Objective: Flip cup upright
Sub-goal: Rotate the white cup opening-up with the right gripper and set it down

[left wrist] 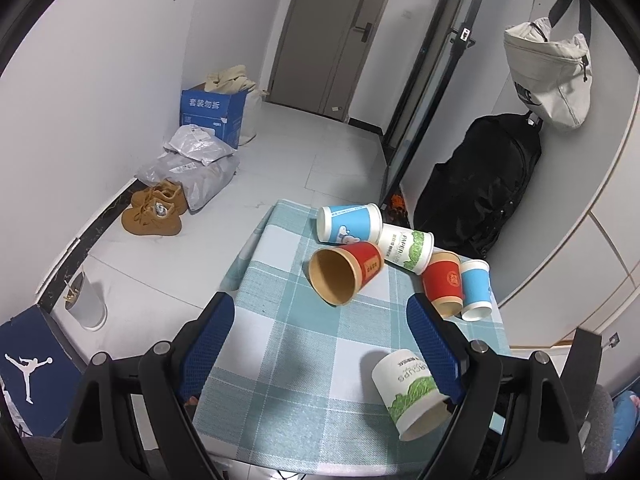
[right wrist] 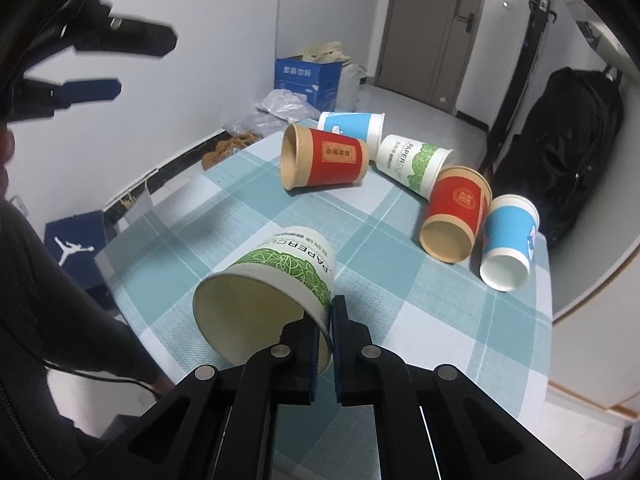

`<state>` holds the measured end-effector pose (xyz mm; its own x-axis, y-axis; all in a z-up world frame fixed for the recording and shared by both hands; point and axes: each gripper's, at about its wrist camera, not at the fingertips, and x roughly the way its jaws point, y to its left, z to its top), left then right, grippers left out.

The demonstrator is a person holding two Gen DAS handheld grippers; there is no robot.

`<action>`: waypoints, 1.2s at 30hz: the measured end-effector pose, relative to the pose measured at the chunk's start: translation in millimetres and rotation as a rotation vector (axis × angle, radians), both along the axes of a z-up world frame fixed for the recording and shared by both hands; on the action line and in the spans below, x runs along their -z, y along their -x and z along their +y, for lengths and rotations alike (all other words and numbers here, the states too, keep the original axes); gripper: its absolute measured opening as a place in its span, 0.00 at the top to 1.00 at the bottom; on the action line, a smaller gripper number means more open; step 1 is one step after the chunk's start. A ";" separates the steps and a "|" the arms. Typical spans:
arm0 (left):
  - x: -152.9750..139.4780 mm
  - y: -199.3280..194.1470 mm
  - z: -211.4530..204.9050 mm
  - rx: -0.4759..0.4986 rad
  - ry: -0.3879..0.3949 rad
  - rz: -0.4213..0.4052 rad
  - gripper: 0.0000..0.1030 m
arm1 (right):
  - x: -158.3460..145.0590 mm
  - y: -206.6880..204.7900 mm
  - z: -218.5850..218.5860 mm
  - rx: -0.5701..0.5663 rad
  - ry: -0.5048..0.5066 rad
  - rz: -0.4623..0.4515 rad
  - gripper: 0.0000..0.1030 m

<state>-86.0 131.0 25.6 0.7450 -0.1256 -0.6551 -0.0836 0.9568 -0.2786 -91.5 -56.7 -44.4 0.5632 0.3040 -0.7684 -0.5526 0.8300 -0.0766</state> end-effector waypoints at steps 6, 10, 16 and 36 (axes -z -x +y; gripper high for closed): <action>-4.6 1.5 -7.0 0.034 -0.002 -0.019 0.17 | -16.8 -15.2 -15.4 0.000 -0.058 0.126 0.97; -6.0 -0.2 -6.4 0.041 0.009 -0.022 0.17 | -37.0 -25.0 -26.0 -0.021 -0.062 0.184 0.97; -3.5 -2.5 -7.4 0.050 0.021 -0.007 0.17 | -54.6 -41.3 -34.8 -0.039 -0.062 0.305 0.97; 11.3 -10.6 -23.2 0.110 0.009 0.080 0.17 | -4.6 -121.4 -21.8 0.101 -0.080 0.608 0.94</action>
